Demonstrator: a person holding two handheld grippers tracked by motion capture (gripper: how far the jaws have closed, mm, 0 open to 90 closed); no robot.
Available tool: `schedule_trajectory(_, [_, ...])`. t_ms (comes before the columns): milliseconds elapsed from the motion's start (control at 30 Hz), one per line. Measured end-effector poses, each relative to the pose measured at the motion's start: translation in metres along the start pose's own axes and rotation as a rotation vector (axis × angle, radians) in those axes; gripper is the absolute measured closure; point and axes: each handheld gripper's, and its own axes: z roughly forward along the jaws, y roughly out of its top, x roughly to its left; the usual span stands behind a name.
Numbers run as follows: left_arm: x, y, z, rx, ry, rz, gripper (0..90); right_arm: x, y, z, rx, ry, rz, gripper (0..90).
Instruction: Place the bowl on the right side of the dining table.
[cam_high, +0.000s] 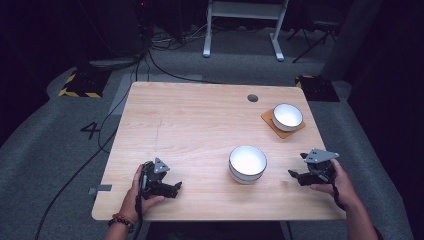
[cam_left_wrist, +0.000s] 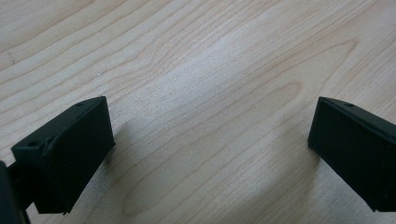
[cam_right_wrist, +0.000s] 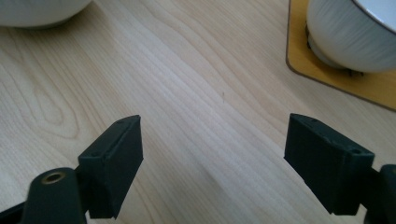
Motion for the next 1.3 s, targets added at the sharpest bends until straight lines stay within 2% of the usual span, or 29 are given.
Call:
schedule_trajectory(100, [0.0,0.0,0.0,0.0,-0.001,0.0,0.3,0.0,-0.005,0.001,0.0,0.003,-0.002,19.6])
schedule_trajectory(167, [0.0,0.0,0.0,0.0,0.0,0.0,0.3,0.001,-0.01,0.002,0.004,0.001,0.012,19.6])
schedule_trajectory(200, [0.0,0.0,0.0,0.0,0.0,0.0,0.3,0.003,-0.013,0.003,-0.006,0.006,0.039,19.6])
schedule_trajectory(233, [0.0,0.0,0.0,0.0,0.0,0.001,0.3,0.002,-0.015,0.002,0.002,0.007,0.031,19.5])
schedule_trajectory(267, [0.0,0.0,0.0,0.0,0.0,0.0,0.3,0.004,-0.016,0.003,-0.002,0.012,0.051,19.6])
schedule_trajectory(333, [0.0,0.0,0.0,0.0,-0.001,0.0,0.3,0.003,-0.02,0.003,0.002,0.01,0.037,19.6])
schedule_trajectory(500, [0.0,0.0,0.0,0.0,0.0,0.001,0.3,0.005,-0.026,0.003,-0.012,0.015,0.078,19.5])
schedule_trajectory(533, [0.0,0.0,0.0,0.0,0.0,0.001,0.3,0.003,-0.027,0.003,-0.013,0.017,0.065,19.3])
schedule_trajectory(700, [0.0,0.0,0.0,0.0,-0.001,0.0,0.3,0.003,-0.034,0.002,-0.033,0.033,0.103,19.3])
schedule_trajectory(833, [0.0,0.0,0.0,0.0,-0.001,-0.001,0.3,0.003,-0.04,0.003,-0.032,0.037,0.116,19.3])
schedule_trajectory(1133, [0.0,0.0,0.0,0.0,0.0,0.001,0.3,0.001,-0.054,0.001,-0.061,0.055,0.186,18.2])
schedule_trajectory(1200, [0.0,0.0,0.0,-0.001,0.001,-0.005,0.3,0.0,-0.059,0.001,-0.079,0.061,0.218,17.8])
schedule_trajectory(1300, [0.0,0.0,0.0,-0.001,0.002,-0.005,0.2,0.0,-0.062,-0.002,-0.074,0.068,0.224,18.0])
